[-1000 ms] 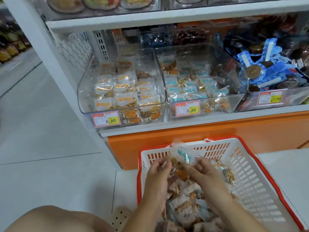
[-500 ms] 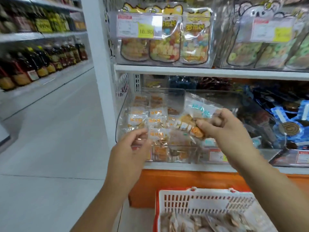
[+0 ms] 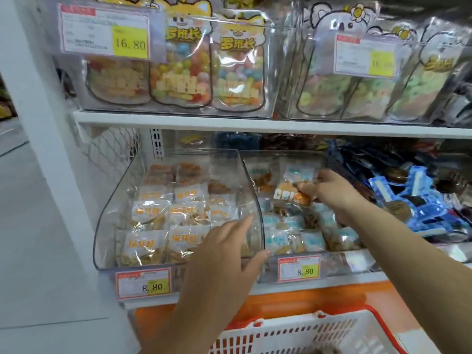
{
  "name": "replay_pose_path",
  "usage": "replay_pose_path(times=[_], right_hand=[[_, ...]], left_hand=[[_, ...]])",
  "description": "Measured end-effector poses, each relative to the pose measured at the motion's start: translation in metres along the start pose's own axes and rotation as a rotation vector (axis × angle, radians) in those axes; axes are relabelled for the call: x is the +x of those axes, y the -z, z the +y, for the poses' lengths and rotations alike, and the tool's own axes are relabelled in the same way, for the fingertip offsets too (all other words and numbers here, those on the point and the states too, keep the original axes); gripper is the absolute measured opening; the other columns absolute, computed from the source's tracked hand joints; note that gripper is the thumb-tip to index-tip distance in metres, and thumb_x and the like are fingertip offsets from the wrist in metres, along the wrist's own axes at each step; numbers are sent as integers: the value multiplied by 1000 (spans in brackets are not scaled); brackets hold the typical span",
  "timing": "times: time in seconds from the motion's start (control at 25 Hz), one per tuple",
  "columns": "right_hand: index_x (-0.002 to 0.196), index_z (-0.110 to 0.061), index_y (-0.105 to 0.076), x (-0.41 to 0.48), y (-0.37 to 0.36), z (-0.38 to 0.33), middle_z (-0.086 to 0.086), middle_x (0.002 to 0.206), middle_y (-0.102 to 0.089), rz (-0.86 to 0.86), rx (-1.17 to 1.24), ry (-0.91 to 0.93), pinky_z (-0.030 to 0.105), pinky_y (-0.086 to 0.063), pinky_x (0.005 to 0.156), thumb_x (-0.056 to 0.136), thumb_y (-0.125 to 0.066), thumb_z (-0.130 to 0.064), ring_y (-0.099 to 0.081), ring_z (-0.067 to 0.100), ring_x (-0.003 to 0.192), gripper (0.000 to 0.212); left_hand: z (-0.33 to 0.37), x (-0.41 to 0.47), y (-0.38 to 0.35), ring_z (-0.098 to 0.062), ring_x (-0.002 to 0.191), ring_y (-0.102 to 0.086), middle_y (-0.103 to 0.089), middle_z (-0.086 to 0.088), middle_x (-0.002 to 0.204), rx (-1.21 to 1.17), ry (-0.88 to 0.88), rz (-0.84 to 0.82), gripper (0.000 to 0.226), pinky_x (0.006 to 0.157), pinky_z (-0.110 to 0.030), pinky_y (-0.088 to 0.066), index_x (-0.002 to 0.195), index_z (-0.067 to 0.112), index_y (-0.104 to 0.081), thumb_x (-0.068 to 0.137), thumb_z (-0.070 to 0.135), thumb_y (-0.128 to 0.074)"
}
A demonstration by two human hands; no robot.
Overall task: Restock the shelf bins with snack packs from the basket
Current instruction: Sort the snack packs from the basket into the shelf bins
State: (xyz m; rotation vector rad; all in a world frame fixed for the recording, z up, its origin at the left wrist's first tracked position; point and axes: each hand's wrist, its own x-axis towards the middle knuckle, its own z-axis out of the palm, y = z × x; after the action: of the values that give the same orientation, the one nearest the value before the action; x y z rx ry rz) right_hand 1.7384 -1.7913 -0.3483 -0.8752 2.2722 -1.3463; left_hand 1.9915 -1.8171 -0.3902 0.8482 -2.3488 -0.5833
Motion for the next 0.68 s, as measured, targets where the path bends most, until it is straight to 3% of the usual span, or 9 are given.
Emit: replay_pose_path(times=[0.08, 0.2, 0.28, 0.36, 0.52, 0.68], right_hand=[[129, -6, -53, 14, -19, -6, 10, 117, -63, -109, -69, 1, 28, -43, 78, 89, -69, -18, -58, 17, 89, 45], [133, -5, -49, 37, -44, 1, 11, 120, -60, -234, -292, -3, 28, -44, 81, 88, -70, -31, -58, 22, 99, 56], [132, -6, -45, 49, -52, 13, 12, 124, -60, -149, -427, 38, 29, -46, 86, 84, -73, -38, -58, 27, 111, 64], [130, -9, -45, 55, -59, 24, 8, 118, -63, -48, -338, 106, 29, -49, 88, 80, -77, -34, -61, 25, 108, 64], [129, -18, -53, 56, -76, 27, 5, 120, -63, -165, -311, 202, 27, -50, 85, 81, -77, -30, -62, 21, 102, 55], [128, -18, -48, 57, -82, 29, 11, 124, -54, -18, -370, 310, 36, -53, 89, 84, -73, -25, -60, 27, 103, 51]], left_hand=[[5, 13, -11, 5, 140, -19, -16, 28, 155, 10, 0, -34, 72, 111, -18, -16, 152, 43, -2, 93, 62, -40], [4, 21, -19, 0, 140, -28, -17, 27, 156, 18, 26, -72, 77, 111, -23, -28, 151, 44, 7, 94, 61, -40], [3, 22, -22, -4, 128, -47, -21, 28, 155, 14, 38, -77, 77, 104, -24, -39, 151, 45, 8, 94, 60, -41], [3, 22, -22, -8, 122, -53, -21, 29, 154, 14, 39, -81, 76, 100, -24, -43, 151, 47, 9, 95, 60, -41], [2, 23, -27, -1, 130, -44, -27, 26, 153, 6, 65, -75, 75, 101, -21, -40, 151, 47, 5, 95, 57, -44], [5, 20, -28, -1, 134, -40, -32, 21, 153, 39, 78, -50, 73, 103, -23, -40, 153, 42, -1, 96, 54, -45]])
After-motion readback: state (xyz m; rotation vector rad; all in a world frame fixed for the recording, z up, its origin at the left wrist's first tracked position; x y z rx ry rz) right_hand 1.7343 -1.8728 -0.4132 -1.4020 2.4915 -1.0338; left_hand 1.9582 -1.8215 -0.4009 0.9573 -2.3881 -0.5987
